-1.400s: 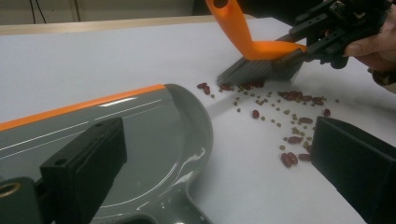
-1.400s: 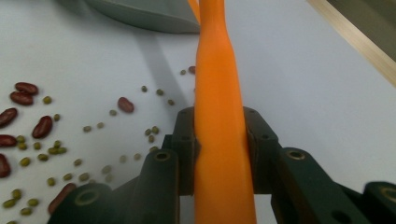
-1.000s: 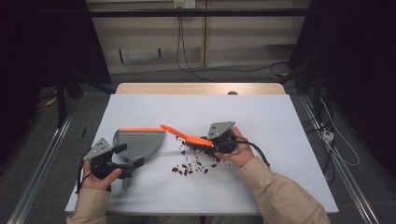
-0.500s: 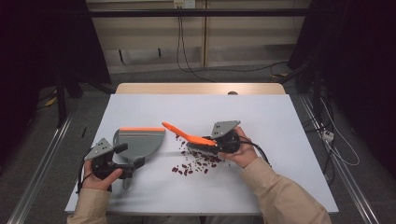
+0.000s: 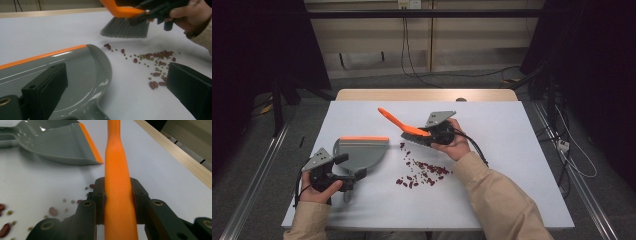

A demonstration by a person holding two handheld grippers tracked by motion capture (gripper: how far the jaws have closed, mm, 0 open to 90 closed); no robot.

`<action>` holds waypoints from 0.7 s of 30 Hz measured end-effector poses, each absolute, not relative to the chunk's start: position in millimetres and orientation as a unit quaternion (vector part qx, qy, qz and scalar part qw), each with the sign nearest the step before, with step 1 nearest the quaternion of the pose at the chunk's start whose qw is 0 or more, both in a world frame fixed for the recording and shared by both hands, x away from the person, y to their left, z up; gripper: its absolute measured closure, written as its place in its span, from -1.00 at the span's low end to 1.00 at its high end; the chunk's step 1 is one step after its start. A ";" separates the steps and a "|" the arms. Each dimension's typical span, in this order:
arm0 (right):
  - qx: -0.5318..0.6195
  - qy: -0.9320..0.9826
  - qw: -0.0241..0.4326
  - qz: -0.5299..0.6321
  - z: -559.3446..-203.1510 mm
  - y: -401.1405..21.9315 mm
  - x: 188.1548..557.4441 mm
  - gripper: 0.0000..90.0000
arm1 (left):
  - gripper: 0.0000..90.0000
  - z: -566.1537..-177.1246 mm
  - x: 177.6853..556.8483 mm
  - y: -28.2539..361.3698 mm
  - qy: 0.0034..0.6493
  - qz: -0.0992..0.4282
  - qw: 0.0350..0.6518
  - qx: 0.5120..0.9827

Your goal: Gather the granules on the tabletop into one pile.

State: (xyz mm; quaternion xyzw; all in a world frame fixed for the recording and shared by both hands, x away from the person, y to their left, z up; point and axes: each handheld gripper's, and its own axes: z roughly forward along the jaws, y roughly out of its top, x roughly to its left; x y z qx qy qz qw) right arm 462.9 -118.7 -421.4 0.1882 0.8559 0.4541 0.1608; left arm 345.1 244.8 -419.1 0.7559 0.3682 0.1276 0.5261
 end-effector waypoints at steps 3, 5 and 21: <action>0.187 0.860 0.162 0.446 -426.9 -108.1 476.6 0.58 | -0.92 -419.9 345.6 245.5 0.369 0.126 0.527 0.755; 0.187 0.862 0.161 0.442 -430.4 -102.6 483.4 0.58 | -0.92 -420.0 345.7 246.6 0.371 0.126 0.526 0.755; 0.103 0.893 0.116 0.422 -429.1 -101.4 453.9 0.58 | -0.92 -419.1 345.4 249.8 0.374 0.130 0.526 0.752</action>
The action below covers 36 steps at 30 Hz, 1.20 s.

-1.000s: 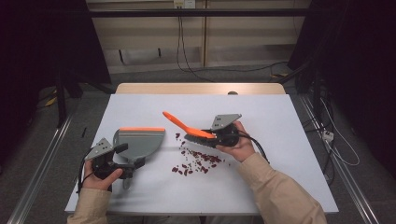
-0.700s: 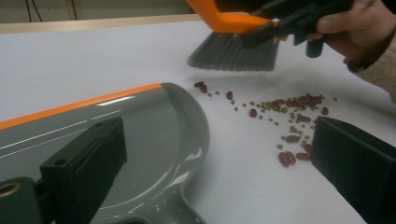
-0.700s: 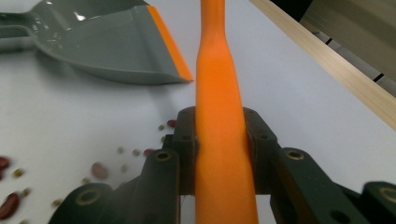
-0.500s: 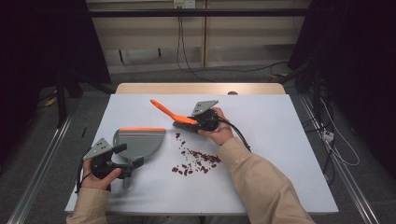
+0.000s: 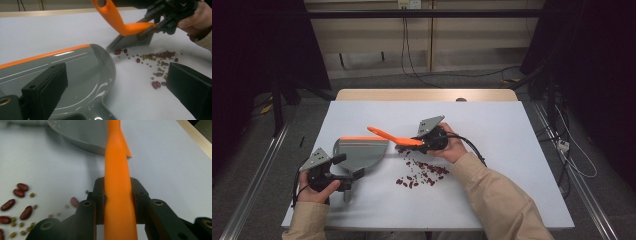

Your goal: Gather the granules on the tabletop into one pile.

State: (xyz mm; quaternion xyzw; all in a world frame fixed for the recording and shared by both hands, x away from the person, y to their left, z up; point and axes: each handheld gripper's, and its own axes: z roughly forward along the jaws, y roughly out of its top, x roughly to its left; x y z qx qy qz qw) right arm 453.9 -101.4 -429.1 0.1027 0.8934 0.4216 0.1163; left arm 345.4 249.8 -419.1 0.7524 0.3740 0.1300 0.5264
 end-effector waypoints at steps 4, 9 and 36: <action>0.090 0.897 0.108 0.420 -427.9 -106.4 442.9 0.58 | -0.92 -418.8 345.4 249.5 0.374 0.130 0.527 0.752; 0.079 0.900 0.106 0.415 -426.2 -109.8 429.0 0.58 | -0.92 -418.1 344.8 249.0 0.373 0.132 0.528 0.752; 0.097 0.882 0.131 0.442 -421.4 -97.6 444.5 0.58 | -0.92 -418.4 344.0 254.1 0.376 0.134 0.527 0.750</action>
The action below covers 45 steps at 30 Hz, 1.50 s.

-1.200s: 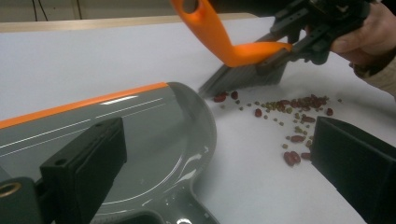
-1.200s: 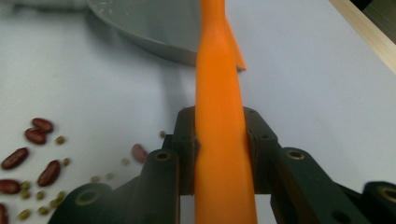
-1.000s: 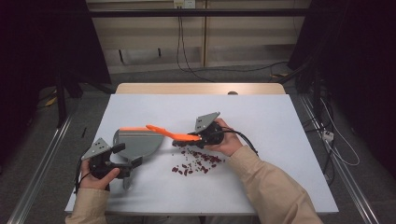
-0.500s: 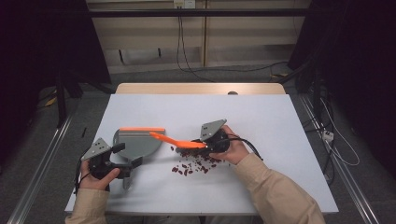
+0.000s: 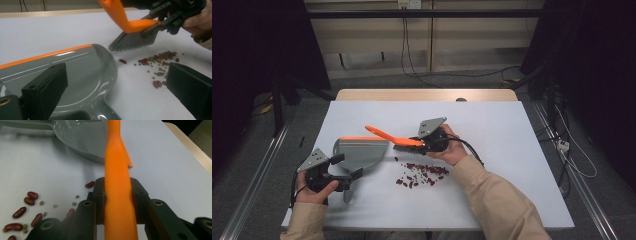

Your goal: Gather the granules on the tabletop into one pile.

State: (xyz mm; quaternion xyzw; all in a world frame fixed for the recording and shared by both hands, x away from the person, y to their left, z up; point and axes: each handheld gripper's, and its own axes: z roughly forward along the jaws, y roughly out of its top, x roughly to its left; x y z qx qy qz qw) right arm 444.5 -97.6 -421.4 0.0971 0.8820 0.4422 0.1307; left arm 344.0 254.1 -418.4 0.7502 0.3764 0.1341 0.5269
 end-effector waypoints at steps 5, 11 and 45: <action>0.063 0.893 0.120 0.429 -427.3 -82.1 444.5 0.58 | -0.92 -419.5 344.3 257.3 0.381 0.134 0.529 0.746; 0.040 0.901 0.103 0.420 -424.8 -85.9 432.2 0.58 | -0.92 -418.3 343.5 257.4 0.382 0.135 0.529 0.746; 0.299 0.796 0.119 0.513 -405.8 -124.1 379.5 0.58 | -0.92 -416.3 342.3 252.0 0.373 0.139 0.526 0.752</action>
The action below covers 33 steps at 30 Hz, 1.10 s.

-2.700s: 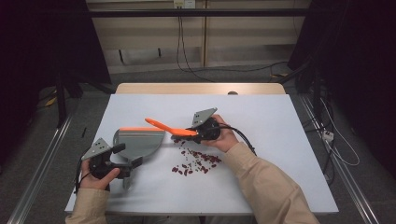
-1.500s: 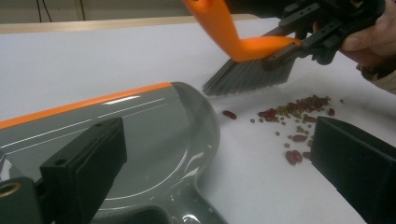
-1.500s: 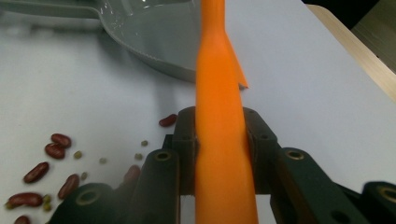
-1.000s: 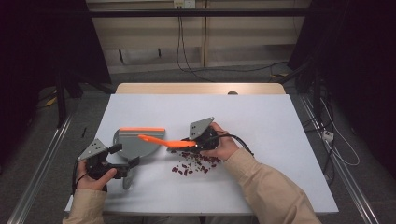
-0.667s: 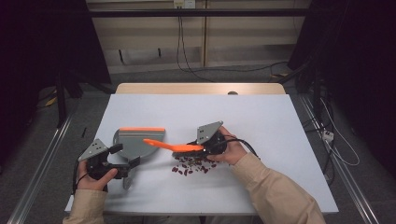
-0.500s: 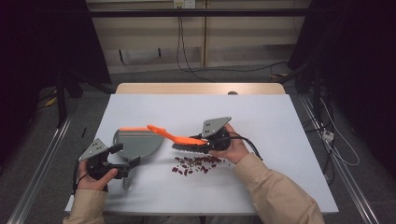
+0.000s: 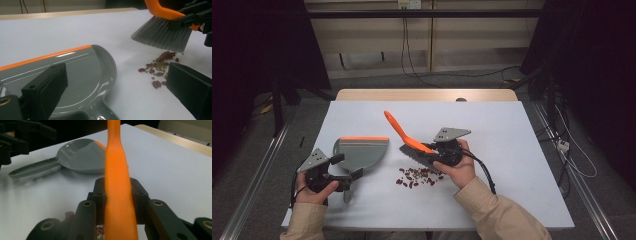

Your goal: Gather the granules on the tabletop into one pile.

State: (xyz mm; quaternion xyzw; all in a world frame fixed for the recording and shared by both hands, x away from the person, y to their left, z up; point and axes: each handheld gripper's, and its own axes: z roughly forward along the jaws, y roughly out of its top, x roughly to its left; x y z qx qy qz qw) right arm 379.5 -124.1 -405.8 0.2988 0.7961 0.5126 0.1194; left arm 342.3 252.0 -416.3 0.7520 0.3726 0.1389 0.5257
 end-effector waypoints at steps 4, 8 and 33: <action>0.334 0.779 0.126 0.516 -403.6 -122.0 373.2 0.58 | -0.92 -416.2 342.2 251.5 0.370 0.140 0.527 0.752; 0.351 0.770 0.127 0.517 -403.5 -117.3 367.1 0.58 | -0.92 -416.5 342.4 249.7 0.367 0.140 0.526 0.754; 0.393 0.742 0.104 0.534 -420.5 -71.9 341.3 0.58 | -0.92 -414.4 340.7 249.8 0.364 0.146 0.526 0.755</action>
